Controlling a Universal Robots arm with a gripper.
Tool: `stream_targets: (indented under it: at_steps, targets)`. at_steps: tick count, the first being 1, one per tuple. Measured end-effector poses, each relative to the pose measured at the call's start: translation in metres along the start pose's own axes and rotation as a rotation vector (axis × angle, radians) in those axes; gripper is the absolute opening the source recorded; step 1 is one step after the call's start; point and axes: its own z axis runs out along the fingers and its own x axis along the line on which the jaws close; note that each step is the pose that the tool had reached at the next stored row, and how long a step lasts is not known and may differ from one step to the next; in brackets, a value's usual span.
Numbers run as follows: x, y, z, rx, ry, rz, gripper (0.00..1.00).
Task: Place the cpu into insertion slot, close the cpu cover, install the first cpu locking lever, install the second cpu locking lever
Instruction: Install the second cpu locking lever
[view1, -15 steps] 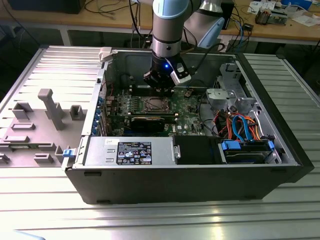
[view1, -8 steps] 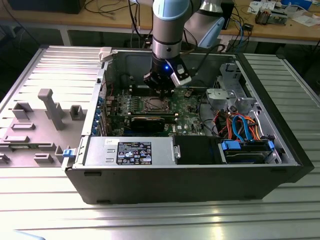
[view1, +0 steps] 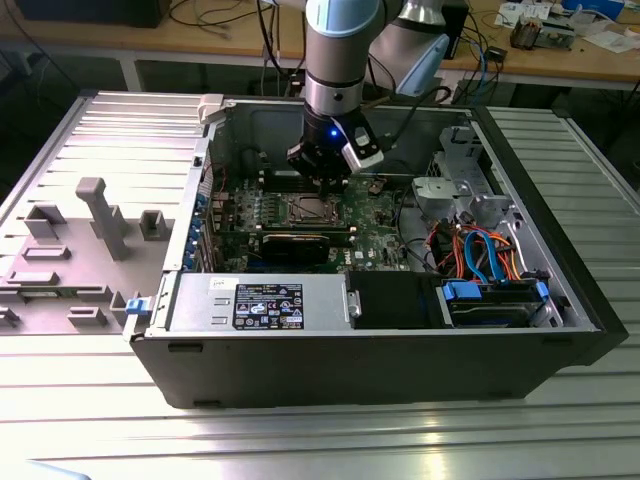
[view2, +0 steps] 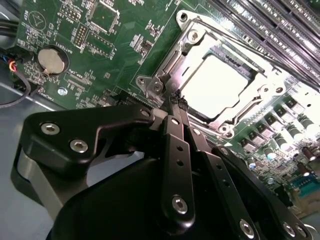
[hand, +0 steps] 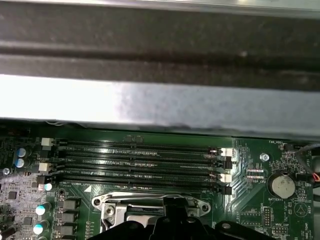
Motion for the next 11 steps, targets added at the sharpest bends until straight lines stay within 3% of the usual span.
stream_targets:
  at_steps: [7,9,11]
  targets:
    - [0.0001,-0.002,-0.0012,0.0003,0.0,0.0,0.11]
    - [0.0004,-0.007,-0.0016,0.0006,0.0001,0.0,0.11]
    - [0.0004,-0.0081,-0.0052,0.0006,0.0001,0.0,0.11]
